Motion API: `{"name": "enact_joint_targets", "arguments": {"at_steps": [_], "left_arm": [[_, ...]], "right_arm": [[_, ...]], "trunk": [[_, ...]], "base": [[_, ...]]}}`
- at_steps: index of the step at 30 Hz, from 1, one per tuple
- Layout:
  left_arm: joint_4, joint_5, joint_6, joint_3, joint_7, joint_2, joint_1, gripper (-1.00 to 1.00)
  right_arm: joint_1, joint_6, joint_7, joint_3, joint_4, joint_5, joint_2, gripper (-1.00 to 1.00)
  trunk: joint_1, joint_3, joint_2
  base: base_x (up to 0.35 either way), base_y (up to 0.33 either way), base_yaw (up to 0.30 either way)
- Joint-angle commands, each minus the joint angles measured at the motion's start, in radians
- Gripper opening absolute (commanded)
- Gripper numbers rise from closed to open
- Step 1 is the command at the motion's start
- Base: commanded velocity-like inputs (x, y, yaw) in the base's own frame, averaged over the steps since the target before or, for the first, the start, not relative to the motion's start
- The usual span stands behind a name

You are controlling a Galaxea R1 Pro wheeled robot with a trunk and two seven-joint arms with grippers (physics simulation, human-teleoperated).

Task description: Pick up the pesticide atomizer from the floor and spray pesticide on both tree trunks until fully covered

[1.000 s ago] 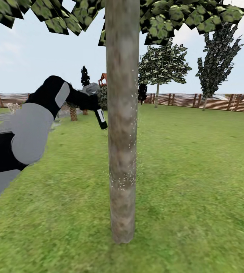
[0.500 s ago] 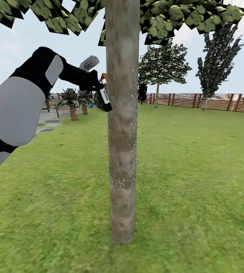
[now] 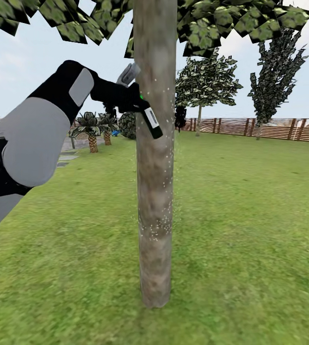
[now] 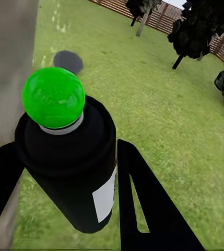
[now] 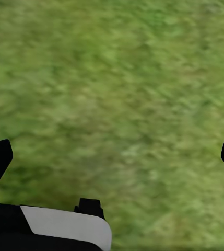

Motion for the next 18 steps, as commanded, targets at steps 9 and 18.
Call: {"name": "enact_joint_targets", "arguments": {"at_steps": [9, 18], "left_arm": [[0.078, -0.050, -0.002, -0.057, 0.004, 0.060, 0.000, -1.00], [0.141, -0.054, -0.004, -0.050, 0.001, 0.027, 0.000, -1.00]], "right_arm": [[0.000, 0.000, 0.000, 0.000, 0.000, 0.000, 0.000, 1.00], [0.000, 0.000, 0.000, 0.000, 0.000, 0.000, 0.000, 1.00]], "trunk": [[0.000, 0.000, 0.000], [0.000, 0.000, 0.000]], "base": [[0.000, 0.000, 0.000], [-0.021, 0.005, 0.000]]}}
